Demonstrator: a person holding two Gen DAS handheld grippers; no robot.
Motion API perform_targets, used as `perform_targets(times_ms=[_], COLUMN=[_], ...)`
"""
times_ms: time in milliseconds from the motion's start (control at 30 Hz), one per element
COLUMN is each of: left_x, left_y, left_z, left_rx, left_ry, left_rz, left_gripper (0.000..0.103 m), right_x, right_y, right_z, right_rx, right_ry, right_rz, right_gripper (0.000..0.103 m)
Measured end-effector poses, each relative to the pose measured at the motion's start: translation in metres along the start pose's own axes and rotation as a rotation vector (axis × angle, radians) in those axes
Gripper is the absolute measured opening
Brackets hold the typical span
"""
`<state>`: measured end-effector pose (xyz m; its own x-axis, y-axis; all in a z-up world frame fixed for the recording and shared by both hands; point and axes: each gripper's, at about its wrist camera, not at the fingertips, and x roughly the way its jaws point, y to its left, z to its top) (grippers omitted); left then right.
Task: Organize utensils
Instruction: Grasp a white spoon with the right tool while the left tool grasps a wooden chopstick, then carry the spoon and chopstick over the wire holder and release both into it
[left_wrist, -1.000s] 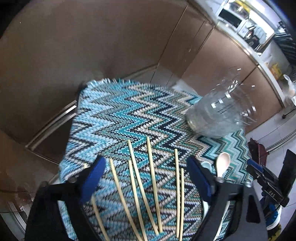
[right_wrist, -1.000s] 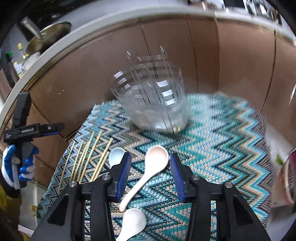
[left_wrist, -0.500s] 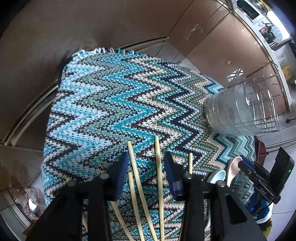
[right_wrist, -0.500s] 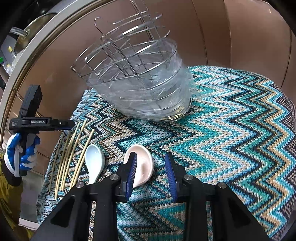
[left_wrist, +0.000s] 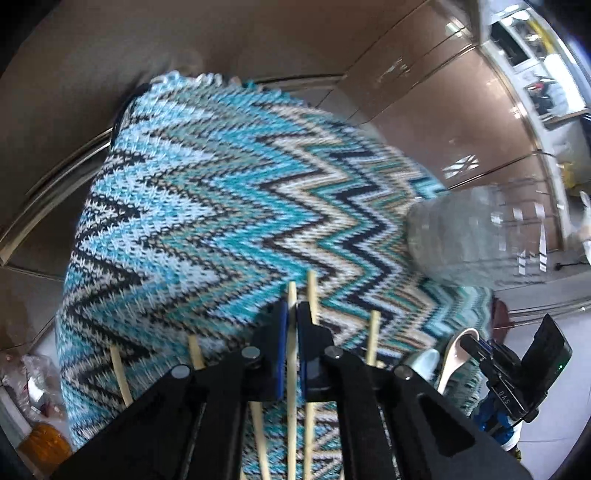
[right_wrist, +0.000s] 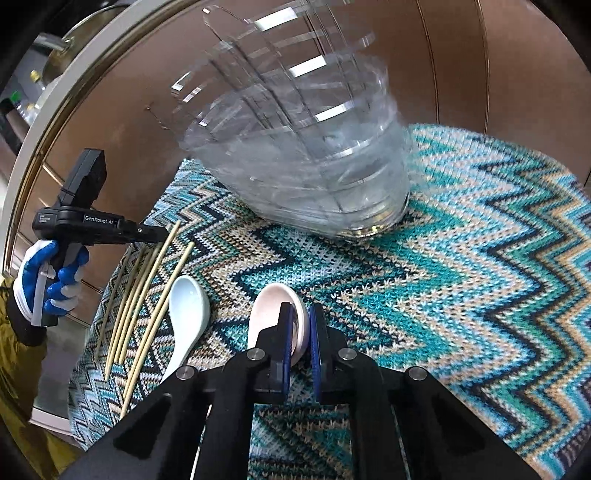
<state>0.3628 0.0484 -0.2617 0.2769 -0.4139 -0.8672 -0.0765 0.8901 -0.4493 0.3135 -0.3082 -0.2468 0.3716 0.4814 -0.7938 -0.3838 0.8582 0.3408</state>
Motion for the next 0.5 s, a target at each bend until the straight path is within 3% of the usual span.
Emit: perform_targets(times_ms=[500], left_x=[-0.159], left_y=[-0.107], left_z=[-0.05], left_rx=[0.271], left_ry=[-0.387], left_rz=[-0.152], left_gripper=[0.005], right_x=[-0.154], right_y=[0.074], right_z=[0.0], right_rx=[-0.147], right_ry=[-0.348], right_rz=[-0.209], right_gripper=[0.008])
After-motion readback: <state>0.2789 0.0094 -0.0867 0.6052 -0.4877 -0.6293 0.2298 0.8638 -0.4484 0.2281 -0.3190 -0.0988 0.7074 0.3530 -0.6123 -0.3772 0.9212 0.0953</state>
